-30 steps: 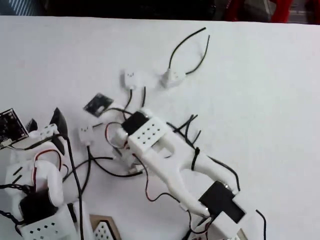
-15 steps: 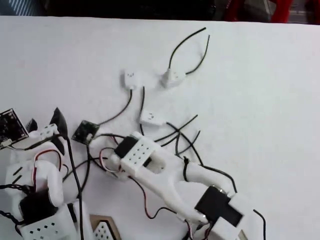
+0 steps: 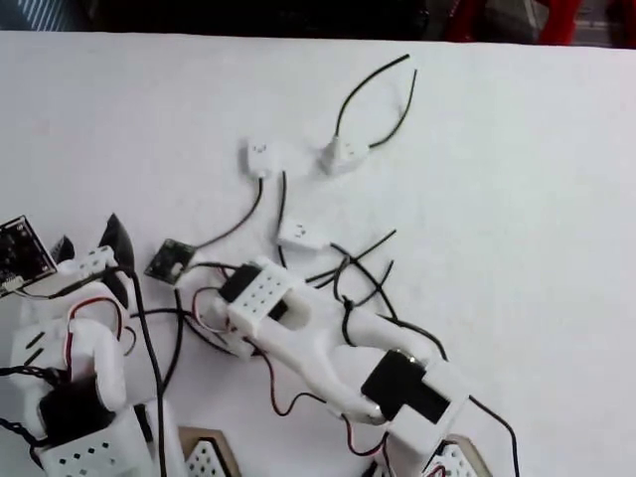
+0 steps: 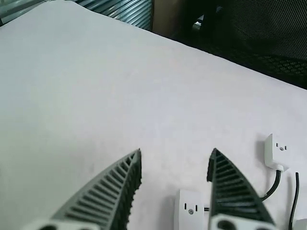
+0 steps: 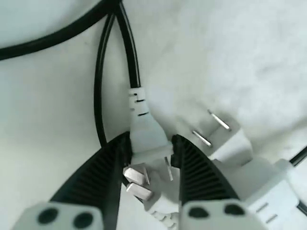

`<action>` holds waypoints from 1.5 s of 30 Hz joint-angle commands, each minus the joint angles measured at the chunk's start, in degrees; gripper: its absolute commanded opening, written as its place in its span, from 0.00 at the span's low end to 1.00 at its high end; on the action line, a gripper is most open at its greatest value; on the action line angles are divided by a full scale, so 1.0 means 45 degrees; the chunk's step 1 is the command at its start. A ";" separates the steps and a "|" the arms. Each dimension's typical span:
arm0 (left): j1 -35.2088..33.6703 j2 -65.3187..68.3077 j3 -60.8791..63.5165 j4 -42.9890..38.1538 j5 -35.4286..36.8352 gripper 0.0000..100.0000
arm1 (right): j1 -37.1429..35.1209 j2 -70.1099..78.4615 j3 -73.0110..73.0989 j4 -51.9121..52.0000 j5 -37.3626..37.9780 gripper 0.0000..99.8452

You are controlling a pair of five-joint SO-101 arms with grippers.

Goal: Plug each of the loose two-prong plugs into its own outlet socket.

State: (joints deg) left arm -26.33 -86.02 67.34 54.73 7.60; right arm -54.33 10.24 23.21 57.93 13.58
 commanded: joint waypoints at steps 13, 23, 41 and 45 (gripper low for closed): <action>-0.0049 -0.0205 -0.0059 -0.0332 0.0000 0.23 | 0.3956 -0.5968 -0.0391 0.1573 -0.1094 0.02; -0.0049 -0.0205 0.0274 -0.0645 0.0020 0.23 | 0.8430 -0.6926 -0.0371 0.4425 -0.0508 0.02; -0.0029 -0.0205 0.0527 -0.0879 0.0020 0.23 | 0.9114 -0.6945 0.2911 0.3194 0.0293 0.13; -0.0029 -0.0205 0.0527 -0.0879 0.0020 0.23 | 0.8821 -0.6945 0.2969 0.3253 0.0449 0.13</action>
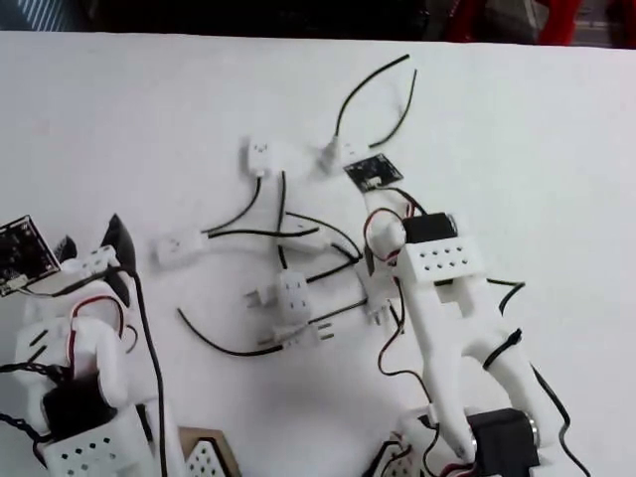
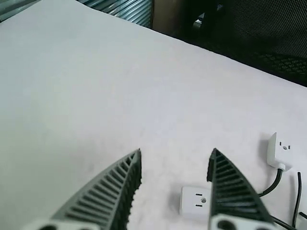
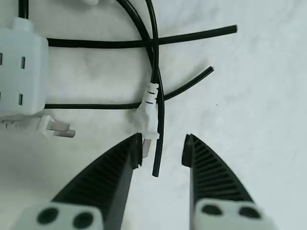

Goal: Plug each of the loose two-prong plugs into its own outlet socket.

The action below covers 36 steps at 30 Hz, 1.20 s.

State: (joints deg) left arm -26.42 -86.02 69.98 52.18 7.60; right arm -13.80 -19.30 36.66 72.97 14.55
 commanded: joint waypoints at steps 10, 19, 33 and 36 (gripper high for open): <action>-0.0010 -0.0205 -0.0059 -0.0313 0.0020 0.23 | -0.1475 -0.0322 0.0508 -0.0791 -0.1778 0.12; -0.0010 -0.0205 -0.0059 -0.0313 0.0020 0.23 | -0.1065 0.2374 0.0410 -0.1534 -0.3126 0.12; -0.0010 -0.0205 -0.0059 -0.0313 0.0020 0.23 | -0.0850 0.3057 0.0430 -0.2217 -0.3165 0.06; -0.0010 -0.0205 -0.0059 -0.0313 0.0020 0.23 | -0.0850 0.3507 0.0410 -0.2413 -0.3145 0.06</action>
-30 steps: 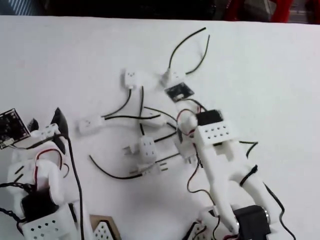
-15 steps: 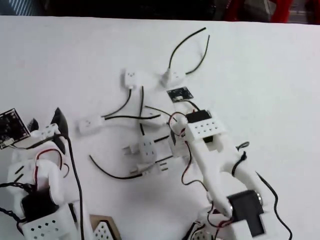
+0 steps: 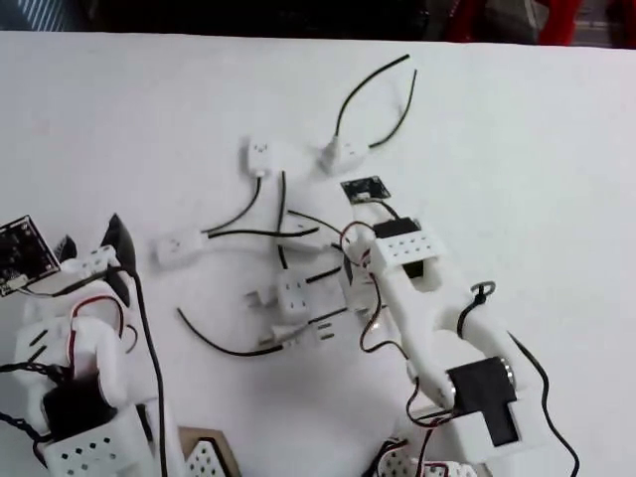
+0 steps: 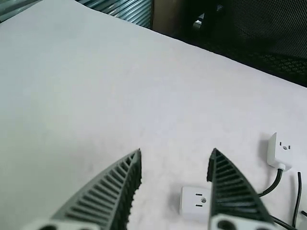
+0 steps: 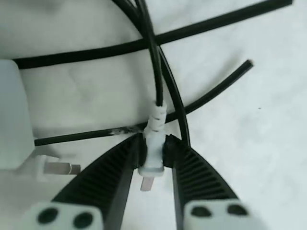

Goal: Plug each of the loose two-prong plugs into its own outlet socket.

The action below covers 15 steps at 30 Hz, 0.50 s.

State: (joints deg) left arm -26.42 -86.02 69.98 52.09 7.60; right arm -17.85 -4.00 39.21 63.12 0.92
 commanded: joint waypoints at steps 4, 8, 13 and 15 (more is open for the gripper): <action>-0.0010 -0.0205 -0.0059 -0.0293 0.0000 0.23 | 0.0049 0.0244 -0.0156 -0.0186 -0.0078 0.05; -0.0010 -0.0205 -0.0059 -0.0293 0.0000 0.23 | 0.0029 0.0107 -0.0410 -0.0010 -0.0039 0.02; -0.0010 -0.0205 -0.0059 -0.0293 0.0000 0.23 | -0.0068 -0.1573 -0.1114 0.1338 -0.0039 0.02; -0.0010 -0.0205 -0.0059 -0.0293 0.0000 0.23 | -0.0303 -0.2764 -0.1348 0.1944 -0.0039 0.02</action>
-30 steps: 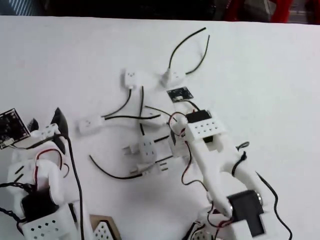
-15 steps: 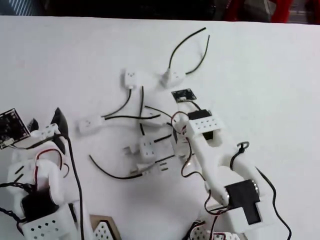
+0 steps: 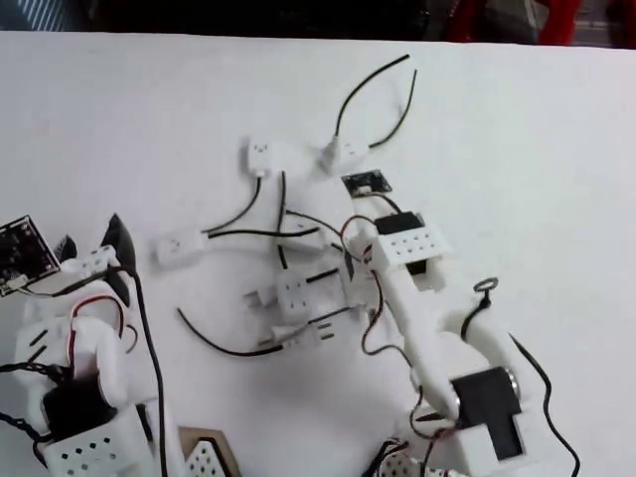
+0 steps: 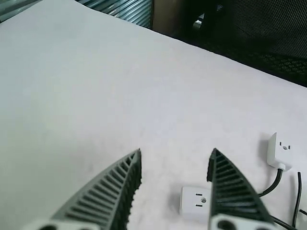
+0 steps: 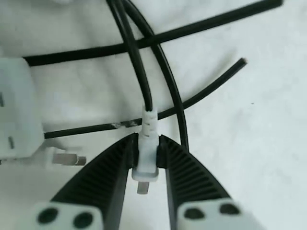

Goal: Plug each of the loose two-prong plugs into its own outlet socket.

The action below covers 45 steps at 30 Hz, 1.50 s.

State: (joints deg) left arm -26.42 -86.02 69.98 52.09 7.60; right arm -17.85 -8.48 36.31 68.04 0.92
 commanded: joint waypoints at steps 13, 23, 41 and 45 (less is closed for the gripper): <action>0.1612 -0.0205 -0.0059 -0.0234 -0.0723 0.23 | -0.2960 -0.7980 -0.0664 0.0283 -0.0195 0.02; 0.3175 -0.0205 0.0234 -0.0313 -0.0899 0.23 | -0.5910 -1.0735 0.2501 -0.3389 -0.2051 0.02; 0.6886 -0.0225 -0.1016 0.0586 -0.0918 0.23 | -0.7961 -1.3236 0.6369 -0.5968 -0.1934 0.02; 0.8293 -0.0225 -0.1348 0.1602 -0.2286 0.25 | -0.7961 -1.2904 0.6369 -0.5988 -0.1934 0.02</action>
State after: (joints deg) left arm 4.79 -85.93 67.87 55.96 2.86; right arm -52.84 -67.38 65.41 42.37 -7.96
